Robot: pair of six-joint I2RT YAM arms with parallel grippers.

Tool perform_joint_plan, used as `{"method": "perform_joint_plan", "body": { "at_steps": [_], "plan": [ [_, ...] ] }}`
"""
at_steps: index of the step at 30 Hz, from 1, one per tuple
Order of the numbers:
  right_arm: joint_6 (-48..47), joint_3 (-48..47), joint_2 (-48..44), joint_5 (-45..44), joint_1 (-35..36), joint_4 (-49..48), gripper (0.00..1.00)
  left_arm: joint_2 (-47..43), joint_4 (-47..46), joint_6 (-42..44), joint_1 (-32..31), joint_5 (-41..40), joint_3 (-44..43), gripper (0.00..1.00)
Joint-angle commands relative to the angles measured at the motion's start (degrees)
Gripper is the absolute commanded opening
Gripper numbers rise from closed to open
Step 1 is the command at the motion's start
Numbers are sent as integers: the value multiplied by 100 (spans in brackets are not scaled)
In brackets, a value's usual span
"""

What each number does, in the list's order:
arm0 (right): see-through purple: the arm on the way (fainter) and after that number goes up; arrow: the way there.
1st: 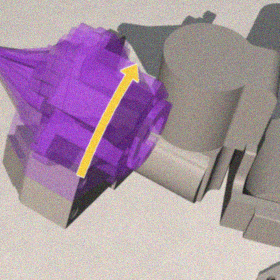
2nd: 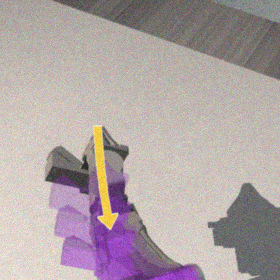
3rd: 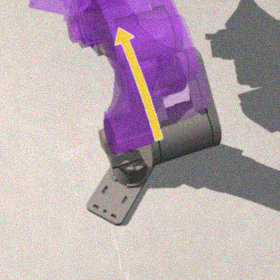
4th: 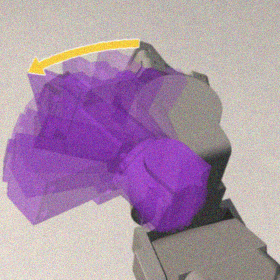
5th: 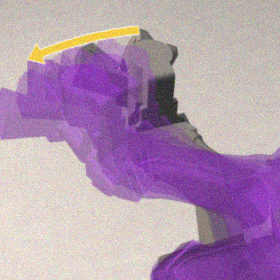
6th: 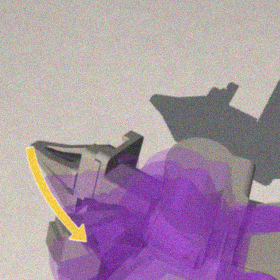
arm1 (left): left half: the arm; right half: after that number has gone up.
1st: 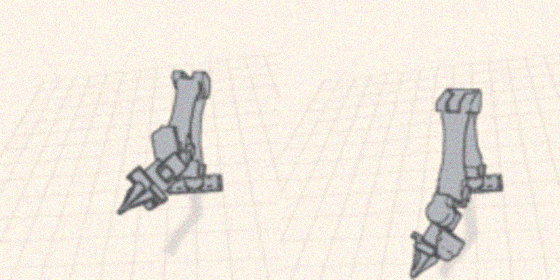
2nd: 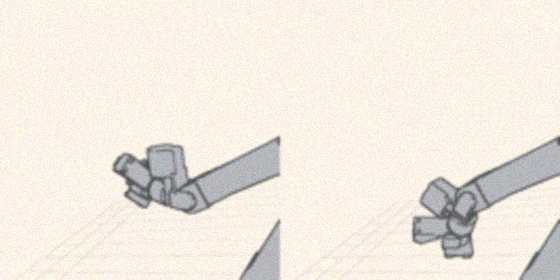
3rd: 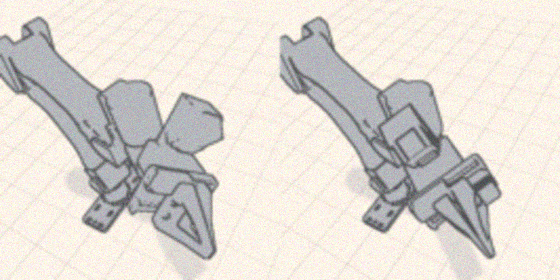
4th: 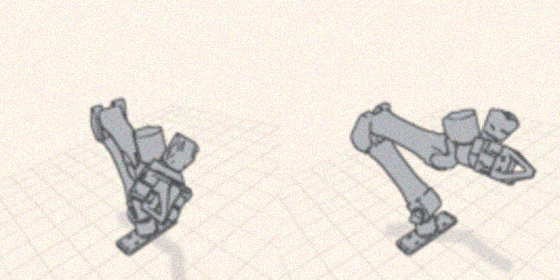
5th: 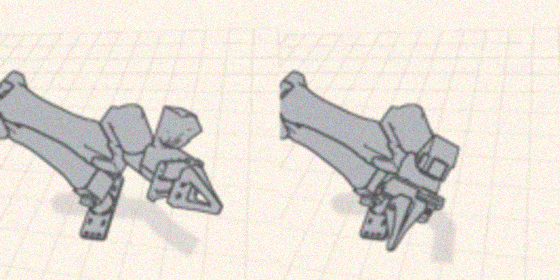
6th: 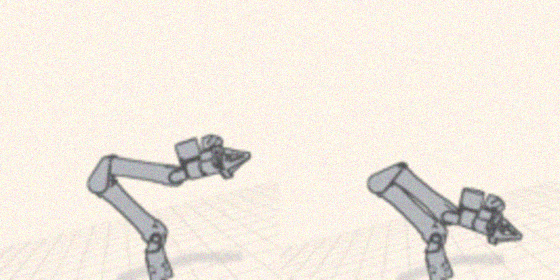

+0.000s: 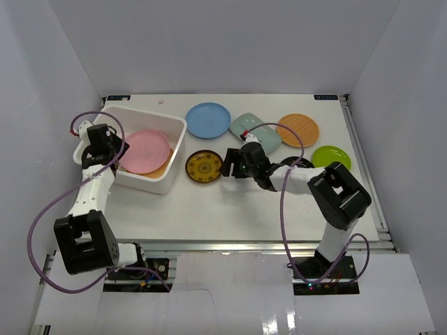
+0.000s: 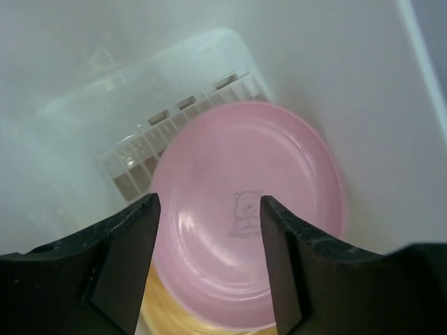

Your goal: Place the plates into the plastic bin on the countertop

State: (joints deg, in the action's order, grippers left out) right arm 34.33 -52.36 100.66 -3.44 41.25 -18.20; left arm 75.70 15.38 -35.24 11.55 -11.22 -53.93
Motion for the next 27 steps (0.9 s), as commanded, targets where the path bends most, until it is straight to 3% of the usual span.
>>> {"method": "perform_joint_plan", "body": {
  "at_steps": [1,3,8,9,11,15,18,24,27],
  "plan": [
    [521,-432,444,1,-47,-526,70,-108,-149,0,5,120,-74,73],
    [873,-547,726,72,-82,-667,68,-126,-166,70,5,331,-126,84],
    [1278,-653,1121,89,-135,-772,57,-861,-403,96,-126,954,-109,87],
    [1374,-662,1166,133,-135,-808,55,-1029,-569,131,-266,1390,-91,88],
    [1489,-636,1280,107,-153,-965,46,-1572,-755,254,-460,1858,40,98],
    [1805,-425,1394,45,-214,-1326,30,-2383,-914,693,-1311,2378,330,98],
    [2060,-135,1360,124,-354,-1667,13,-2822,-809,1044,-1594,2958,498,98],
    [1780,636,456,-6,-513,-1837,8,-3227,-835,1353,-2104,3811,463,98],
    [1315,1287,-676,-182,-539,-1776,8,-3430,-843,1406,-2315,3733,393,98]
  ]
}}
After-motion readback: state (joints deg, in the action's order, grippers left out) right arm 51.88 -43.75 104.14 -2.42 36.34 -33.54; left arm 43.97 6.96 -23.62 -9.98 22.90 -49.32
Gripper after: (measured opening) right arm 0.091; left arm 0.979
